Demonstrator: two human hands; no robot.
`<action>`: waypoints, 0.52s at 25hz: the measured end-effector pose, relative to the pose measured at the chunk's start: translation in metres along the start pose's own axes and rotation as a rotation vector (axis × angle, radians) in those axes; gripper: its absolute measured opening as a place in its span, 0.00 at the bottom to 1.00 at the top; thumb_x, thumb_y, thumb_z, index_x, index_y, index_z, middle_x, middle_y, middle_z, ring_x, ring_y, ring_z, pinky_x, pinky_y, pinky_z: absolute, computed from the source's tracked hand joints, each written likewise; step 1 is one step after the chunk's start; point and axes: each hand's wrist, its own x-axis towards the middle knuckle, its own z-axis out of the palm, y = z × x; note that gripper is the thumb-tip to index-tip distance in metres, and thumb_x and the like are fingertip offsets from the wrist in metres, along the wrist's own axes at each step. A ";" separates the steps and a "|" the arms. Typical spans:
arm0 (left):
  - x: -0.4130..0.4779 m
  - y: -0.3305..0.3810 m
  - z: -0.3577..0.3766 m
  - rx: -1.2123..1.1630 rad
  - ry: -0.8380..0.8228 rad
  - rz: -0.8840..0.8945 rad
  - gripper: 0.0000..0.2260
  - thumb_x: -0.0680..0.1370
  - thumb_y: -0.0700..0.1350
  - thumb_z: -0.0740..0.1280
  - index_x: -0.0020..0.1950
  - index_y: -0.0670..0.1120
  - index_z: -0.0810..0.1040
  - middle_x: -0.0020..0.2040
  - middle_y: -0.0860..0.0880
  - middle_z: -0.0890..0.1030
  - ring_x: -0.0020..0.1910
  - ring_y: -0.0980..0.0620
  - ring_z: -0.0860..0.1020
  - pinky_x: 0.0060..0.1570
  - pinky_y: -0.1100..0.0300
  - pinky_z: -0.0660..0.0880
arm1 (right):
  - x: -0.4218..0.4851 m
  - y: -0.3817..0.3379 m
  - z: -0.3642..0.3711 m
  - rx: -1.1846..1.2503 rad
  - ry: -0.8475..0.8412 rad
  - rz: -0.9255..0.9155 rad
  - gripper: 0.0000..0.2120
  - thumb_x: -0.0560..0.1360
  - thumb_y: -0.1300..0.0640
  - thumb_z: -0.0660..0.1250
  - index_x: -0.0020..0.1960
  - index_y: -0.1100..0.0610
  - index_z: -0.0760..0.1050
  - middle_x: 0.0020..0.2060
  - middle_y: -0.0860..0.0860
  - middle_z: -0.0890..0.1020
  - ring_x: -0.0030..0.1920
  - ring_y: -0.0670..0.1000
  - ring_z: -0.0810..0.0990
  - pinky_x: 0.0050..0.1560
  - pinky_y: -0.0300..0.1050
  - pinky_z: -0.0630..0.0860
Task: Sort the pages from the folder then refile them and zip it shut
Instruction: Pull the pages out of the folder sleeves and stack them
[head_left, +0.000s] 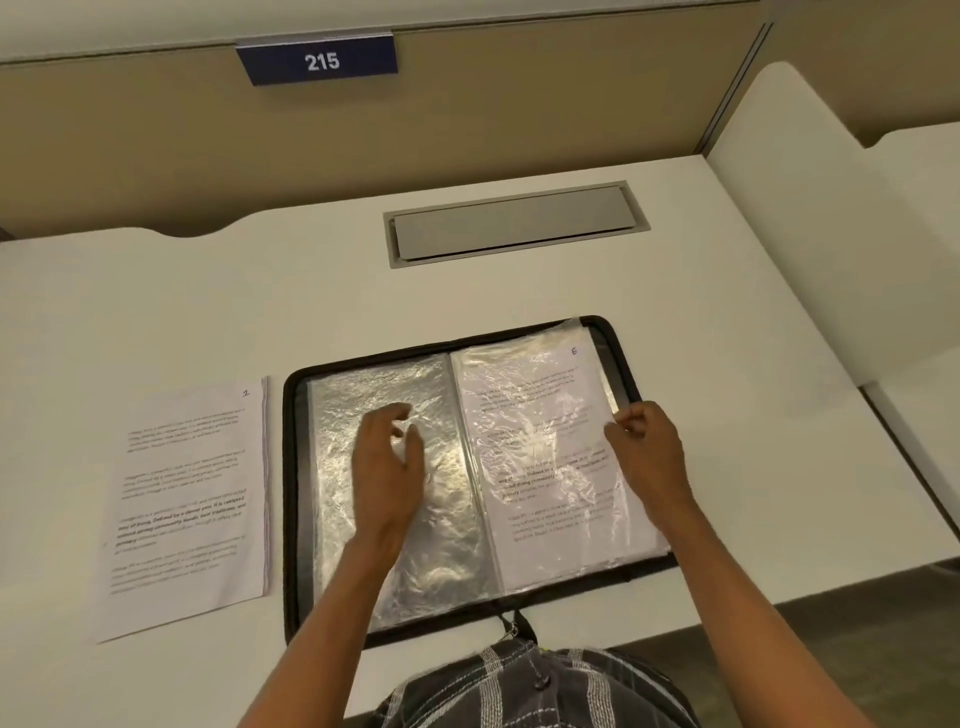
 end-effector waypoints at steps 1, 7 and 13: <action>0.010 0.005 0.012 0.011 -0.072 0.029 0.11 0.83 0.41 0.66 0.66 0.46 0.78 0.60 0.50 0.78 0.53 0.53 0.79 0.49 0.55 0.79 | 0.010 -0.010 0.002 0.039 -0.060 0.043 0.11 0.78 0.57 0.72 0.58 0.56 0.73 0.49 0.46 0.80 0.48 0.44 0.80 0.41 0.36 0.72; 0.076 0.027 0.077 0.137 -0.352 0.182 0.13 0.85 0.49 0.66 0.66 0.45 0.79 0.62 0.48 0.81 0.57 0.51 0.79 0.59 0.51 0.76 | 0.084 -0.051 0.027 0.008 -0.242 0.059 0.21 0.76 0.54 0.76 0.66 0.56 0.74 0.55 0.45 0.77 0.56 0.49 0.78 0.55 0.46 0.75; 0.126 0.024 0.105 0.215 -0.451 0.242 0.17 0.83 0.45 0.68 0.72 0.45 0.77 0.68 0.45 0.80 0.68 0.44 0.75 0.68 0.48 0.70 | 0.109 -0.058 0.017 -0.058 -0.314 -0.043 0.12 0.75 0.61 0.76 0.59 0.59 0.84 0.50 0.53 0.88 0.49 0.54 0.87 0.56 0.60 0.83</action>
